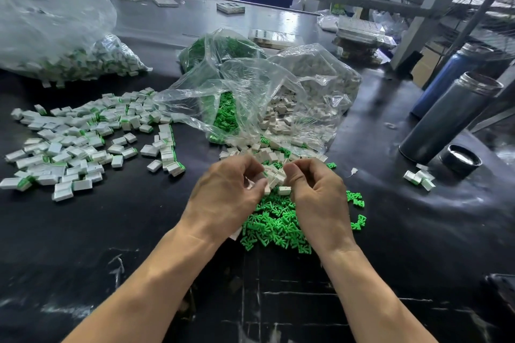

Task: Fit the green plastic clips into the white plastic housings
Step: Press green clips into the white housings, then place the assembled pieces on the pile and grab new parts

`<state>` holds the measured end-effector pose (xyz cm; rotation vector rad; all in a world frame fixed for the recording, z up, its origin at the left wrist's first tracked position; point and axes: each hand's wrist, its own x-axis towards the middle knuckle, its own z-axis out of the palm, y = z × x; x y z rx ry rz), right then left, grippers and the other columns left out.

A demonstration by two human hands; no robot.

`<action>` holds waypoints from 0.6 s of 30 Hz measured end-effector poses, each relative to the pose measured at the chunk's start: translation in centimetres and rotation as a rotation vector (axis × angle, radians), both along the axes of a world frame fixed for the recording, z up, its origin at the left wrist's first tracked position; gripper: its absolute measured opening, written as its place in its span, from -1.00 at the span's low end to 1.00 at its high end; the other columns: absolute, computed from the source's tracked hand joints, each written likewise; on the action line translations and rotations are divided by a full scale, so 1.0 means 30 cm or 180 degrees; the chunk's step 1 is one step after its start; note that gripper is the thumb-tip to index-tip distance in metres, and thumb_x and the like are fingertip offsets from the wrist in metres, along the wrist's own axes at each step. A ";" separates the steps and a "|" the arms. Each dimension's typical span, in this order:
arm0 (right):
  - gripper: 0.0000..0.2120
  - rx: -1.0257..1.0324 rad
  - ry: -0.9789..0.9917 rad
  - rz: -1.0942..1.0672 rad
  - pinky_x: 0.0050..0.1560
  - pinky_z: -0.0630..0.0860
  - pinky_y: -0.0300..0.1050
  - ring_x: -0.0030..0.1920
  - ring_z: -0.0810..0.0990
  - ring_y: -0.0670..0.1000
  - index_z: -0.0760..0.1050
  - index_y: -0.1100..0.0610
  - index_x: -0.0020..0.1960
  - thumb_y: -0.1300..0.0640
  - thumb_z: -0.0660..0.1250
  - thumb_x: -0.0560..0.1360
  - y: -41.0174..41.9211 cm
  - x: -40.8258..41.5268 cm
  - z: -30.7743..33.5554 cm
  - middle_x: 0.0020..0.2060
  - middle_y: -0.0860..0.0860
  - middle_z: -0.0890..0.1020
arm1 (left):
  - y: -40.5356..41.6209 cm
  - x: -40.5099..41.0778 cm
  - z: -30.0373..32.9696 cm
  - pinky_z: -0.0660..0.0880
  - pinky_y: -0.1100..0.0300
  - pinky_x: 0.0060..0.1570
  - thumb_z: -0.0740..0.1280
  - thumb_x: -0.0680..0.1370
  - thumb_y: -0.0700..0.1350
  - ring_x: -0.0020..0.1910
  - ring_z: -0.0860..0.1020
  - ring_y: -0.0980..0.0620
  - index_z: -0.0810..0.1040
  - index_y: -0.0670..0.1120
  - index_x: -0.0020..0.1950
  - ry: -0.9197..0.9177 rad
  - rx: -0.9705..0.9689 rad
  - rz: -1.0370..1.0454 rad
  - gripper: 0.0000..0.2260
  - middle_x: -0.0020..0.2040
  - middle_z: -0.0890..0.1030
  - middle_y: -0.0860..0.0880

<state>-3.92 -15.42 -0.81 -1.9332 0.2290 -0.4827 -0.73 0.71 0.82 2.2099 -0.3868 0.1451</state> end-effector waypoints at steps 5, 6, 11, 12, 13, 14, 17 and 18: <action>-0.86 -0.0114 0.0073 0.0010 -0.26 0.45 -0.40 -0.24 0.61 -0.17 0.61 -0.03 -0.12 -0.01 0.42 0.60 -0.004 -0.004 0.001 -0.29 -0.15 0.66 | 0.103 0.071 0.013 0.56 0.00 0.20 0.41 0.59 0.02 0.07 0.60 -0.02 0.64 0.08 0.05 0.0199 0.1107 0.0832 -0.93 0.04 0.60 0.05; -0.86 -0.0190 0.0081 0.0021 -0.27 0.44 -0.40 -0.24 0.60 -0.18 0.61 -0.04 -0.13 -0.01 0.43 0.60 -0.005 -0.005 0.002 -0.29 -0.16 0.66 | 0.124 0.086 0.014 0.55 0.01 0.21 0.40 0.59 0.01 0.10 0.61 -0.06 0.66 0.08 0.06 0.0266 0.1265 0.0990 -0.91 0.07 0.63 0.02; -0.86 -0.0522 0.0227 0.0096 -0.19 0.53 -0.24 -0.24 0.62 -0.14 0.63 -0.02 -0.09 -0.05 0.42 0.60 -0.003 -0.012 0.010 -0.29 -0.13 0.67 | 0.180 0.125 0.006 0.52 0.05 0.18 0.39 0.58 -0.01 0.16 0.62 -0.11 0.66 0.06 0.09 0.0480 0.1646 0.1378 -0.88 0.14 0.68 -0.01; -0.86 -0.0560 0.0267 0.0119 -0.16 0.55 -0.20 -0.22 0.62 -0.13 0.64 -0.01 -0.07 -0.06 0.41 0.60 -0.004 -0.014 0.012 -0.27 -0.12 0.68 | 0.183 0.129 0.005 0.53 0.04 0.16 0.40 0.58 -0.01 0.15 0.62 -0.12 0.67 0.06 0.08 0.0472 0.1671 0.1420 -0.89 0.13 0.69 -0.01; -0.85 -0.0590 0.0308 0.0141 -0.15 0.55 -0.18 -0.20 0.63 -0.12 0.64 -0.01 -0.06 -0.07 0.41 0.60 -0.007 -0.017 0.013 -0.26 -0.12 0.68 | 0.186 0.131 0.006 0.53 0.04 0.15 0.40 0.57 -0.01 0.14 0.62 -0.12 0.68 0.06 0.07 0.0470 0.1694 0.1460 -0.89 0.12 0.69 -0.02; -0.85 -0.0632 0.0353 0.0162 -0.15 0.54 -0.18 -0.20 0.62 -0.12 0.64 -0.02 -0.06 -0.07 0.41 0.60 -0.010 -0.019 0.015 -0.25 -0.12 0.67 | 0.189 0.134 0.005 0.54 0.03 0.15 0.41 0.57 -0.02 0.14 0.62 -0.13 0.69 0.06 0.07 0.0467 0.1714 0.1486 -0.89 0.13 0.68 -0.02; -0.87 -0.0845 0.0517 0.0226 -0.14 0.50 -0.20 -0.21 0.59 -0.17 0.64 -0.05 -0.08 -0.08 0.42 0.59 -0.022 -0.023 0.021 -0.24 -0.16 0.64 | 0.201 0.137 0.004 0.52 -0.01 0.19 0.42 0.57 -0.05 0.18 0.59 -0.16 0.67 0.07 0.13 0.0403 0.1737 0.1539 -0.85 0.21 0.62 -0.07; -0.87 -0.0912 0.0581 0.0241 -0.12 0.51 -0.18 -0.20 0.58 -0.17 0.64 -0.07 -0.08 -0.09 0.43 0.59 -0.028 -0.023 0.023 -0.23 -0.18 0.63 | 0.202 0.136 0.003 0.51 -0.02 0.19 0.43 0.57 -0.06 0.19 0.58 -0.17 0.66 0.06 0.16 0.0353 0.1722 0.1561 -0.83 0.23 0.59 -0.09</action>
